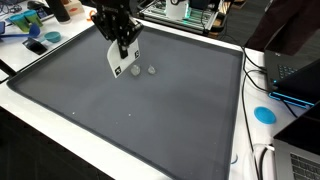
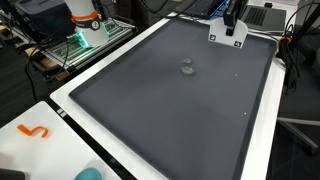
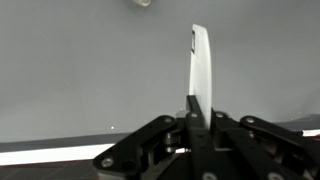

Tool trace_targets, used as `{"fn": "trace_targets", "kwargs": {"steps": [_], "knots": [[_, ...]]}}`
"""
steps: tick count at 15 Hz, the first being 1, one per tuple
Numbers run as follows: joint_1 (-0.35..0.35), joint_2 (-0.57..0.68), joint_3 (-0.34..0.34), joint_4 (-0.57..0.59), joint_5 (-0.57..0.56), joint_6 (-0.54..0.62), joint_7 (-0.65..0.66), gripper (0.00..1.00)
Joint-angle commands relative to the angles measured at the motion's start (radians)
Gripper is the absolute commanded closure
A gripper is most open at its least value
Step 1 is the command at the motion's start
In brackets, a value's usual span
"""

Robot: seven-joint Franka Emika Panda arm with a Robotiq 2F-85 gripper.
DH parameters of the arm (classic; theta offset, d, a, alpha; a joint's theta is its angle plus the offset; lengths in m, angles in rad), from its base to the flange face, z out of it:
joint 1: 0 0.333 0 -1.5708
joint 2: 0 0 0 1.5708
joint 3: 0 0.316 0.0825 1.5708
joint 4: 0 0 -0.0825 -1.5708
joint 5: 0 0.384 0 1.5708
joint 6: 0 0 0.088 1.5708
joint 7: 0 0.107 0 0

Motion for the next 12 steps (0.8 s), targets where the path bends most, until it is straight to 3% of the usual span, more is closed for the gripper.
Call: {"fn": "trace_targets", "kwargs": {"steps": [1,12], "knots": [[-0.031,-0.091,0.014,-0.137,0.052,0.058,-0.062,0.99],[-0.059,-0.244,0.015,-0.333,0.127,0.005,-0.164,0.99]]}}
